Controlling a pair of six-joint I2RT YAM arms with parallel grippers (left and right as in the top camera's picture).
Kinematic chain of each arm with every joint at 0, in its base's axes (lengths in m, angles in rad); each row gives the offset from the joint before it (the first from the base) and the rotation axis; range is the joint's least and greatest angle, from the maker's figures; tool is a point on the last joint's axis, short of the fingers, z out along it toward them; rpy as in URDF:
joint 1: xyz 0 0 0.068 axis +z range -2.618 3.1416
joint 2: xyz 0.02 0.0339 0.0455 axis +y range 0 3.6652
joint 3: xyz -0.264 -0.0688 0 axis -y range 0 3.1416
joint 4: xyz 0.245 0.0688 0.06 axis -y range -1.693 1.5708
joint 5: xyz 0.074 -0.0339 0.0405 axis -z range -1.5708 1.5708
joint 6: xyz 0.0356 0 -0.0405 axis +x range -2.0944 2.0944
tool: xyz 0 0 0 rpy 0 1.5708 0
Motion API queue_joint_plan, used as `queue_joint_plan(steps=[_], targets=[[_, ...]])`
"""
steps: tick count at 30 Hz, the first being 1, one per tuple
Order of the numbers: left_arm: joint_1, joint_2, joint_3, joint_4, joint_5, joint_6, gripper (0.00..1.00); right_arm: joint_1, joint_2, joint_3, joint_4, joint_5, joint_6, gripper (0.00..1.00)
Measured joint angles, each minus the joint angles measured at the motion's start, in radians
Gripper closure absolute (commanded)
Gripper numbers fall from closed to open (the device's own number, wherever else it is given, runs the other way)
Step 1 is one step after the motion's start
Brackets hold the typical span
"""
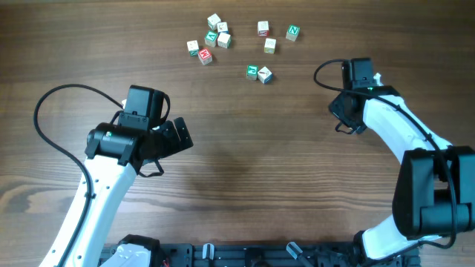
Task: Form a circle
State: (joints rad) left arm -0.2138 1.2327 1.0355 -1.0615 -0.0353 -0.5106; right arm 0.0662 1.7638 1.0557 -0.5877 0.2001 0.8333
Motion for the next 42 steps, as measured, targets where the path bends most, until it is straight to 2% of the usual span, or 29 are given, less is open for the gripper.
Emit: queue_joint_plan(steps=[9, 14, 19, 25, 42], targets=[[0.000, 0.000, 0.000, 0.000, 0.000, 0.000, 0.00, -0.007, 0.000, 0.005, -0.003, 0.002, 0.004, 0.96], [0.000, 0.000, 0.000, 0.000, 0.000, 0.000, 0.00, 0.010, 0.000, 0.078, -0.075, -0.009, -0.030, 0.96], [0.000, 0.000, 0.000, 0.000, 0.000, 0.000, 0.00, 0.026, 0.000, 0.090, -0.001, -0.009, -0.076, 0.95], [0.000, 0.000, 0.000, 0.000, 0.000, 0.000, 0.00, 0.026, 0.069, 0.092, 0.004, -0.047, -0.119, 0.95], [0.000, 0.000, 0.000, 0.000, 0.000, 0.000, 0.00, 0.026, 0.078, 0.092, -0.010, -0.038, -0.090, 0.96]])
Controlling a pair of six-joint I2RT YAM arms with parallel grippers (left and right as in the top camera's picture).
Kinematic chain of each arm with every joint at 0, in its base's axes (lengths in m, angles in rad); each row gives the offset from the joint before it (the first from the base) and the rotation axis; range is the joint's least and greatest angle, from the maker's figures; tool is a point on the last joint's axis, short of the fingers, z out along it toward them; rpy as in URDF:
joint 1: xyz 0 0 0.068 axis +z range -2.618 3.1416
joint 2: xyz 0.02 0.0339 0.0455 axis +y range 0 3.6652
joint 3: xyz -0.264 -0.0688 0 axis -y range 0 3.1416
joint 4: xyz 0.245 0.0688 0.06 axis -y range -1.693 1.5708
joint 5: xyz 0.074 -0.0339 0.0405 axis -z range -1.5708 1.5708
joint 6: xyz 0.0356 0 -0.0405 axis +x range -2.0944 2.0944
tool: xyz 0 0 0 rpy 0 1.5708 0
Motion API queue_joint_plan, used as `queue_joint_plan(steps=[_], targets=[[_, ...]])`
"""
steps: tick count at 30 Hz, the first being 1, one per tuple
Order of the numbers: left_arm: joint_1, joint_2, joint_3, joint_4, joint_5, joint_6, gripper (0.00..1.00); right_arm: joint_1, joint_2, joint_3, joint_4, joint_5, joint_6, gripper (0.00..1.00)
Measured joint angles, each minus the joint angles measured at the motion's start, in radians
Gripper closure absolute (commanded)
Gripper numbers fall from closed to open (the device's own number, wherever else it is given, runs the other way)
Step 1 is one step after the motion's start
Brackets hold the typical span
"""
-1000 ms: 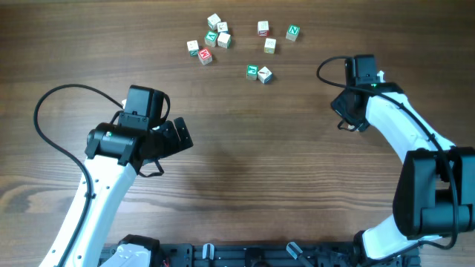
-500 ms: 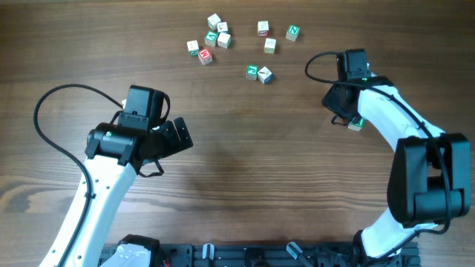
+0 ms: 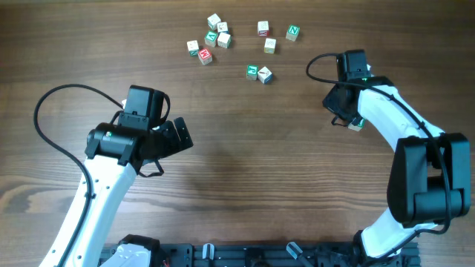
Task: Form a circle
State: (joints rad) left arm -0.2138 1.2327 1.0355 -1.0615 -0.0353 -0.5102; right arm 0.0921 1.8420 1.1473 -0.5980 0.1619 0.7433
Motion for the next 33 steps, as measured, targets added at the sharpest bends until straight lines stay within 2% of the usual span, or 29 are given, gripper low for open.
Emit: queue_joint_plan(steps=[27, 33], targets=[[0.000, 0.000, 0.000, 0.000, 0.000, 0.000, 0.00, 0.000, 0.000, 0.002, 0.034, 0.079, 0.064, 0.95], [0.000, 0.000, 0.000, 0.000, 0.000, 0.000, 0.00, 0.000, -0.038, 0.046, -0.022, 0.080, 0.064, 0.95]])
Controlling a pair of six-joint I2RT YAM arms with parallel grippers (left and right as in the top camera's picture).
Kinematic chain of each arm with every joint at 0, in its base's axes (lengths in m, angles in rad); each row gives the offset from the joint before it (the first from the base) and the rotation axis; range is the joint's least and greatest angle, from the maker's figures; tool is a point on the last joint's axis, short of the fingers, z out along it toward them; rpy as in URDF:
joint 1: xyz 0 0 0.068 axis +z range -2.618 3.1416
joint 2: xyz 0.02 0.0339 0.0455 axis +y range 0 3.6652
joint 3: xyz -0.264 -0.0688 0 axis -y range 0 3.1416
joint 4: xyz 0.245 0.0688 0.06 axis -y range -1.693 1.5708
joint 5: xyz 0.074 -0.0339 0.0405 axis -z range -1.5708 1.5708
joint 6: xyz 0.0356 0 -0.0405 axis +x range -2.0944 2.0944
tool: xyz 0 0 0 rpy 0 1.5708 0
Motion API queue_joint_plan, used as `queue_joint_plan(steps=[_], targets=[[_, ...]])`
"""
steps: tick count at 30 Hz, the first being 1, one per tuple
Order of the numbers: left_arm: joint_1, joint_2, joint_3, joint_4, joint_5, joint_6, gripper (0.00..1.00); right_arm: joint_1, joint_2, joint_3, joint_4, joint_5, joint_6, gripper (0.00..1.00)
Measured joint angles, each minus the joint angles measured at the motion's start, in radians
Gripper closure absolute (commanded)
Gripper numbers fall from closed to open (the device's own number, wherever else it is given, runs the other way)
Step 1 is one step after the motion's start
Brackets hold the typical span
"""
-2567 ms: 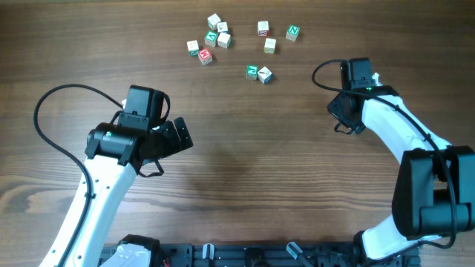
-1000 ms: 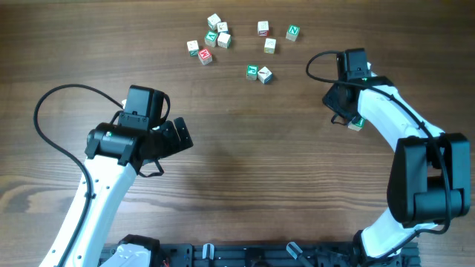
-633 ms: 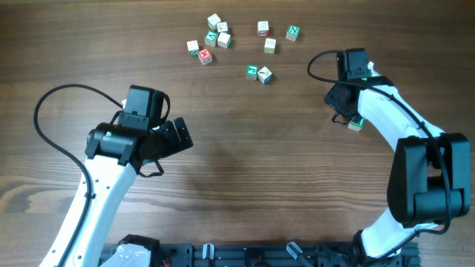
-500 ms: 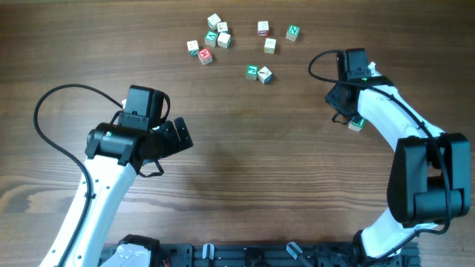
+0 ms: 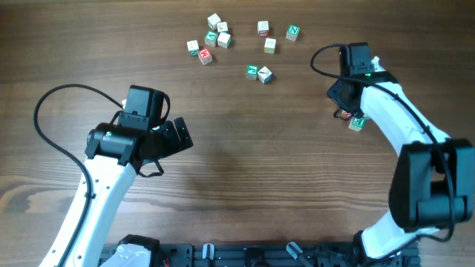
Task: Form a circle
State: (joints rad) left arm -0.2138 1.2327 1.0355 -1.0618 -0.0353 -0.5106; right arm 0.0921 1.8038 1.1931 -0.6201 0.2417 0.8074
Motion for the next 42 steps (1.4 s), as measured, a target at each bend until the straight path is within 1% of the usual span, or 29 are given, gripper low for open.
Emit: queue_joint_plan(steps=[2, 4, 8, 16, 25, 42], targets=[[0.000, 0.000, 0.000, 0.000, 0.000, 0.000, 0.00, -0.001, -0.039, 0.006, 0.017, 0.010, -0.001, 0.95], [0.000, 0.000, 0.000, 0.001, 0.000, 0.000, 0.00, -0.003, -0.037, 0.008, 0.062, 0.013, -0.012, 0.95], [0.000, 0.000, 0.000, 0.000, 0.000, 0.000, 0.00, -0.008, 0.035, 0.013, 0.102, 0.008, -0.043, 0.95], [0.000, 0.000, 0.000, 0.000, 0.000, 0.000, 0.00, -0.017, 0.088, 0.013, 0.103, -0.032, -0.063, 0.95], [0.000, 0.000, 0.000, 0.000, 0.000, 0.000, 0.00, -0.017, 0.093, 0.013, 0.056, -0.043, -0.071, 0.95], [0.000, 0.000, 0.000, 0.000, 0.000, 0.000, 0.00, -0.017, 0.093, 0.013, 0.040, -0.015, -0.014, 0.95]])
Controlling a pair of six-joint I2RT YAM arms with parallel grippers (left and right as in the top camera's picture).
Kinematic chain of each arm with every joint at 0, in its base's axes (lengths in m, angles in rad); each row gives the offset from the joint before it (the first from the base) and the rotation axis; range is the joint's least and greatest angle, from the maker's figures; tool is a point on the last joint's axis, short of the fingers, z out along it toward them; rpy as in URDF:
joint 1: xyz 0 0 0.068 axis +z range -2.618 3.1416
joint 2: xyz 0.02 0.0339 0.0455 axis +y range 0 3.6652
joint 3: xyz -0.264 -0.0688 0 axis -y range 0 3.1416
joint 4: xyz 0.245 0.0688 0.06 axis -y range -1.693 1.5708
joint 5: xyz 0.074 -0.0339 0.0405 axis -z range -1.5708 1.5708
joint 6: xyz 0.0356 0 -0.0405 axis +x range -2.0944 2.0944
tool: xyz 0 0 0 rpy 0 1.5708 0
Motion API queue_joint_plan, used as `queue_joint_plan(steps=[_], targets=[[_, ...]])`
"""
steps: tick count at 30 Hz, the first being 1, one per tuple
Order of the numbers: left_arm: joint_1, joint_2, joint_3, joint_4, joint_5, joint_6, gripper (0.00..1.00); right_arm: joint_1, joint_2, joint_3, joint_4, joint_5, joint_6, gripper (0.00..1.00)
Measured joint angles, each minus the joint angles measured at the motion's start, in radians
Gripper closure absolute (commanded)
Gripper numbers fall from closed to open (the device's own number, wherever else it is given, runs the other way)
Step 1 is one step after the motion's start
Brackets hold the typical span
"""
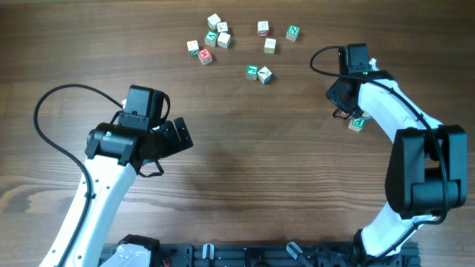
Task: Form a circle
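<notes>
Several small letter cubes lie scattered at the far middle of the table, among them a green one, a red one and a green one. A lone green-lettered cube rests on the table at the right, half under the right arm. My right gripper points down just left of that cube and appears open, not holding it. My left gripper hovers at the left-centre, far from every cube, open and empty.
The wooden table carries nothing else. The right arm's white link arches over the lone cube, and a black cable loops left of the wrist.
The right gripper has shifted slightly up and to the left. The lone cube lies where it was. The left arm has not moved.
At first the right gripper stood at the right with no cube showing by it. Then a green-lettered cube showed under the arm there. It stayed put while the gripper shifted slightly beside it. The left arm and the far group held still.
</notes>
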State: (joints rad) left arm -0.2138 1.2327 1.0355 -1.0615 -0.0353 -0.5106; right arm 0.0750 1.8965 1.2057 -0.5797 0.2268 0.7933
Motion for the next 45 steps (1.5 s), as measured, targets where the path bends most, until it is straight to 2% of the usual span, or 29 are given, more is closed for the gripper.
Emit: queue_joint_plan(steps=[32, 38, 42, 45], targets=[[0.000, 0.000, 0.000, 0.000, 0.000, 0.000, 0.00, 0.000, 0.000, 0.000, -0.003, 0.018, 0.032, 0.95], [0.000, 0.000, 0.000, 0.000, 0.000, 0.000, 0.00, -0.003, 0.000, 0.095, -0.044, 0.030, 0.006, 0.96], [0.000, 0.000, 0.000, 0.000, 0.000, 0.000, 0.00, -0.059, 0.000, 0.121, -0.106, 0.039, 0.046, 0.96], [0.000, 0.000, 0.000, 0.000, 0.000, 0.000, 0.00, -0.158, 0.000, 0.121, -0.177, 0.041, 0.097, 0.96]])
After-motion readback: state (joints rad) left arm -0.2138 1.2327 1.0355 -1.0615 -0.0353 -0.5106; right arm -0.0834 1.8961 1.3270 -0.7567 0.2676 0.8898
